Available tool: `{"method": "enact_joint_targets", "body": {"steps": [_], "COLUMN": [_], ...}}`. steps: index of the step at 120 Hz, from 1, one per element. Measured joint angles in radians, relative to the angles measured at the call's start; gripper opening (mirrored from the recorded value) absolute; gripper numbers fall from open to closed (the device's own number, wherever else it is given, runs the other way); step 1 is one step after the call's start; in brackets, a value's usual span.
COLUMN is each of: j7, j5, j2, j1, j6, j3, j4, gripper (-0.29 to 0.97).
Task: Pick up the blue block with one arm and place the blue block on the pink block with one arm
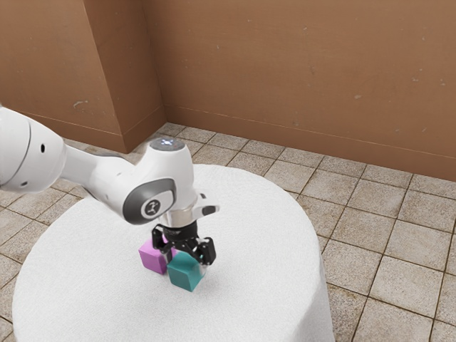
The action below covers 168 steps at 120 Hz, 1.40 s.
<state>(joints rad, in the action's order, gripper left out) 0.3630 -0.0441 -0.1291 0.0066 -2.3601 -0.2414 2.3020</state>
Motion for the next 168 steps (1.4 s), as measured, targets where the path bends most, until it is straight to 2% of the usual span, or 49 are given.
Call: {"method": "enact_joint_targets", "body": {"steps": [32, 44, 60, 88, 143, 168], "j7": [0.017, 0.022, 0.028, 0.042, 0.046, 0.004], "j5": [-0.015, -0.022, -0.029, -0.050, -0.096, -0.099], "j2": [-0.072, -0.075, -0.079, -0.098, 0.036, 0.066], "j1": [0.003, 0.002, 0.001, 0.001, 0.004, 0.059], "j6": [-0.004, -0.004, -0.005, -0.006, 0.051, 0.092], "j3": [0.019, 0.022, 0.022, 0.021, 0.022, 0.023], "j4": [-0.044, -0.046, -0.047, -0.064, -0.056, -0.062], "gripper": [0.67, 0.60, 0.45, 0.38, 0.37, 0.37]}}
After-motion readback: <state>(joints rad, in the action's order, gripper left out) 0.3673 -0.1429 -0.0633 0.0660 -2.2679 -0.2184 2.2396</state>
